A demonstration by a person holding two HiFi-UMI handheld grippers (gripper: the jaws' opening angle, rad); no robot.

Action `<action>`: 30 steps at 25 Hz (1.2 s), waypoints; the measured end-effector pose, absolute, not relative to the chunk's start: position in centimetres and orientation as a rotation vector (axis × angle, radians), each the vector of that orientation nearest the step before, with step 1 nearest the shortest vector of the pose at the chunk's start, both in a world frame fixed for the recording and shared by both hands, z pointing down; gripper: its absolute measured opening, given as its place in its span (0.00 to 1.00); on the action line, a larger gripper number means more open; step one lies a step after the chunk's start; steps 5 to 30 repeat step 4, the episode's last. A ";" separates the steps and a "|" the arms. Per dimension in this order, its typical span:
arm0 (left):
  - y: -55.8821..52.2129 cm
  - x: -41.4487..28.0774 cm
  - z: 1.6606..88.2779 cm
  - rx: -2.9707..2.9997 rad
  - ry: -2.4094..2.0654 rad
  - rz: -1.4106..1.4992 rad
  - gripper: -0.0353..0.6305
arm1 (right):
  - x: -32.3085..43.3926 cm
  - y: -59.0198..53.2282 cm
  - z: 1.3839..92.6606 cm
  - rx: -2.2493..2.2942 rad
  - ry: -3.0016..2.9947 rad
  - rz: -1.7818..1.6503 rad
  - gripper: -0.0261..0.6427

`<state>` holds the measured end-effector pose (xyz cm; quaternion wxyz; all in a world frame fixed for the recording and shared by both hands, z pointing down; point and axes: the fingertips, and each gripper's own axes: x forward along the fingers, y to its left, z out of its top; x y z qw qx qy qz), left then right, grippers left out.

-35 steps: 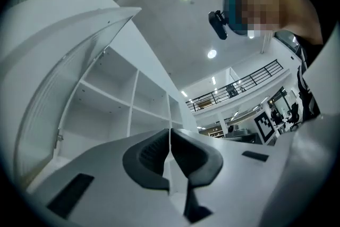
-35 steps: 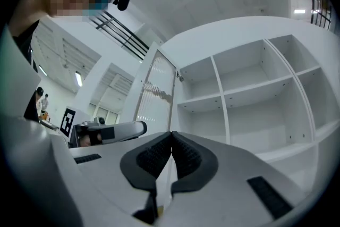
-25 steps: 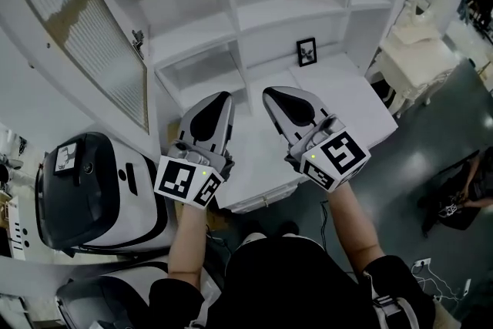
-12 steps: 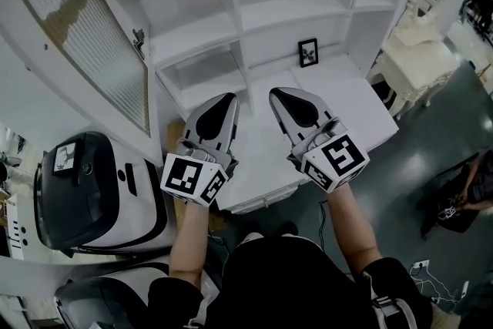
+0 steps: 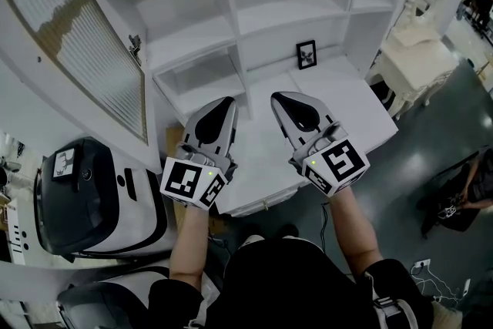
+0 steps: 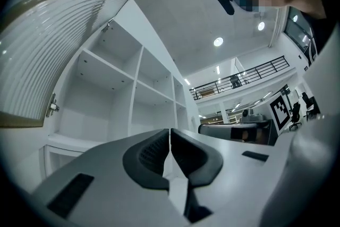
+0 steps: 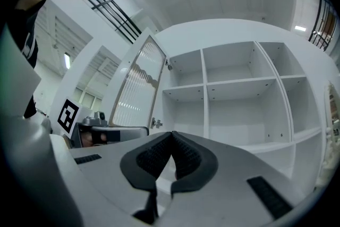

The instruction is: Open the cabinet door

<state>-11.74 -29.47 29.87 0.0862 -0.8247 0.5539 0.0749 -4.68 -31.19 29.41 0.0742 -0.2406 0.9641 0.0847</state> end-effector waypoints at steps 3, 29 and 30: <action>-29.8 -11.8 29.8 -2.459 1.649 0.231 0.10 | -4.7 -31.5 29.3 -0.726 2.894 0.262 0.06; -29.9 -11.8 29.7 -2.458 1.649 0.233 0.10 | -4.7 -31.6 29.3 -0.727 2.894 0.265 0.06; -29.9 -11.8 29.7 -2.458 1.649 0.233 0.10 | -4.7 -31.6 29.3 -0.727 2.894 0.265 0.06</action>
